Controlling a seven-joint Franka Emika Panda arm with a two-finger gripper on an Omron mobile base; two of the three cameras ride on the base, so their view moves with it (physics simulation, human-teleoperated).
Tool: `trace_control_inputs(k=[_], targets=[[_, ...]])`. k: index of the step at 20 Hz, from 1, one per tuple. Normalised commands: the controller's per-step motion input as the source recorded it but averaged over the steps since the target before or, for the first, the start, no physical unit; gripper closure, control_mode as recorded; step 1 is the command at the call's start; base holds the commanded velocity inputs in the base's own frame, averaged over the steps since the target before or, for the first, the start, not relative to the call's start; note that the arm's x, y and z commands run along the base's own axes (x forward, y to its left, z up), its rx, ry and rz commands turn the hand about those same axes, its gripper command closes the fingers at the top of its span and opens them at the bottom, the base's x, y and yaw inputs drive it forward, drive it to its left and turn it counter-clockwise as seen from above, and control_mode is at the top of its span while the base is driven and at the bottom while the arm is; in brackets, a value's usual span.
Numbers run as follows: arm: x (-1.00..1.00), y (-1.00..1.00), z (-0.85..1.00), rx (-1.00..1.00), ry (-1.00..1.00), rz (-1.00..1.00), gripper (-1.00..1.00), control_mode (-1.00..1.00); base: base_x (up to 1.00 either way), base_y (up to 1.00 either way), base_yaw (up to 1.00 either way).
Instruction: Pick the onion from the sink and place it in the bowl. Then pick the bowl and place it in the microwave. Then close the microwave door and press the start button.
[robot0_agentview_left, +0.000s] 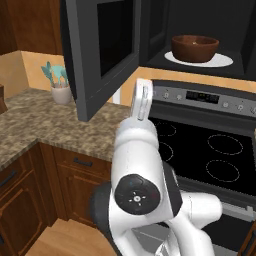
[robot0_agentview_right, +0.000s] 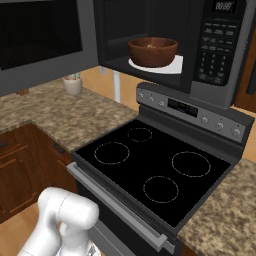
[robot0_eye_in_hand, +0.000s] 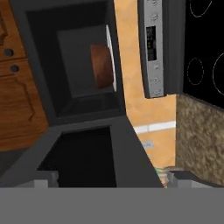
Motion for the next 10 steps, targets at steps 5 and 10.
trace_control_inputs(k=[5, 10], targets=[[0.16, 0.75, -0.47, 0.07, 0.0, 0.0, -1.0, -1.0, 0.0, 0.0, 0.0], [0.43, 0.69, -0.51, 0.11, 0.0, 0.0, -1.0, -1.0, 0.0, 0.0, 0.0]])
